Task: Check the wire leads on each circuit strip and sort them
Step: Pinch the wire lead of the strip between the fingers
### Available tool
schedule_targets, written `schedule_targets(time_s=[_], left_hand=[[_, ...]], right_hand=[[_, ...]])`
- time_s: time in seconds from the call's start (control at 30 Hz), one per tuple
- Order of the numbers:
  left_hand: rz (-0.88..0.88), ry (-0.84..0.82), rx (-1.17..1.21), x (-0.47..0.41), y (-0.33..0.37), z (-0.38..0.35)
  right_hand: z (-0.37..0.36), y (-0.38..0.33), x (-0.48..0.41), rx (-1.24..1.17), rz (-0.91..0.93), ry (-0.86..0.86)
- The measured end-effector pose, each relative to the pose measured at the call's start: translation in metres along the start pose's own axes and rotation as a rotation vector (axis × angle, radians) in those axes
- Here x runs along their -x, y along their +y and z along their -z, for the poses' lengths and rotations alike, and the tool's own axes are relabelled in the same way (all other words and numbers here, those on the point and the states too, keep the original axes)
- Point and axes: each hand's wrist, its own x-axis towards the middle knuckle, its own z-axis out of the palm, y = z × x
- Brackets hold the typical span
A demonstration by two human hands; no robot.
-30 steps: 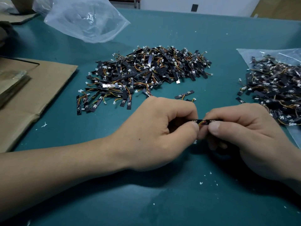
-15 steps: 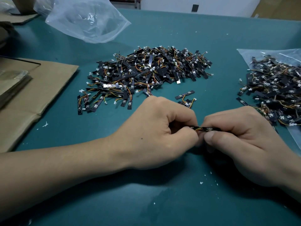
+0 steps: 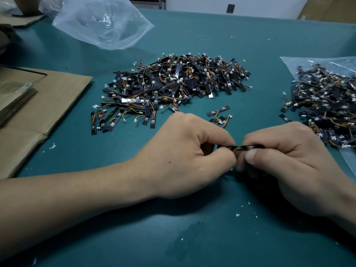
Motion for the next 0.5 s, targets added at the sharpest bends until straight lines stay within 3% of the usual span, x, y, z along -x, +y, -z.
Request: schedule_targets(time_s=[0.5], left_hand=[[0.036, -0.003, -0.011, 0.0009, -0.0008, 0.0001]], right_hand=[[-0.0014, -0.0008, -0.0005, 0.036, -0.005, 0.004]])
